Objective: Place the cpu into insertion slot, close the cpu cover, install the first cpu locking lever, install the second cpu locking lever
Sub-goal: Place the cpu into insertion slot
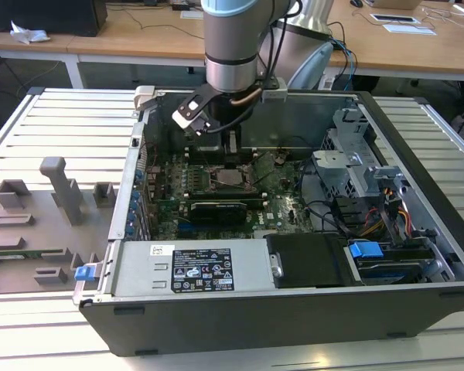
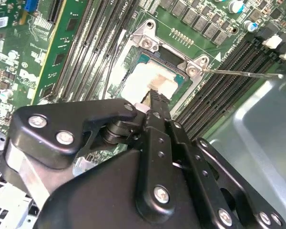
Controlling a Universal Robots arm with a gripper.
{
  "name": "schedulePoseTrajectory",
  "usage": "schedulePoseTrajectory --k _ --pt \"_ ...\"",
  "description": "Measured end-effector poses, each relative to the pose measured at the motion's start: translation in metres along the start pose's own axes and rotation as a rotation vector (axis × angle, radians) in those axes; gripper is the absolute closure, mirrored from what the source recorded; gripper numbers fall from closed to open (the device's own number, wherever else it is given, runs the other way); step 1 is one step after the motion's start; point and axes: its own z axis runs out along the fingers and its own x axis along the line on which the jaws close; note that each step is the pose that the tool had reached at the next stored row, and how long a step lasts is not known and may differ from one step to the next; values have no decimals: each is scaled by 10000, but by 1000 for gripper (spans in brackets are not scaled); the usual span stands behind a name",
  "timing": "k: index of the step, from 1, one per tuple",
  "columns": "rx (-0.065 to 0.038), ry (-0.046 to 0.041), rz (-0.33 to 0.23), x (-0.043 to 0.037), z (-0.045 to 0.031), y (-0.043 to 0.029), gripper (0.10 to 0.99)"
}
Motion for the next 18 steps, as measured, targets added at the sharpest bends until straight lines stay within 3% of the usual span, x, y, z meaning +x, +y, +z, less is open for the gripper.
schedulePoseTrajectory --k 6,18 --pt "0 1 0 -1 -150 9 980" --pt "0 0 0 -2 -353 22 980"
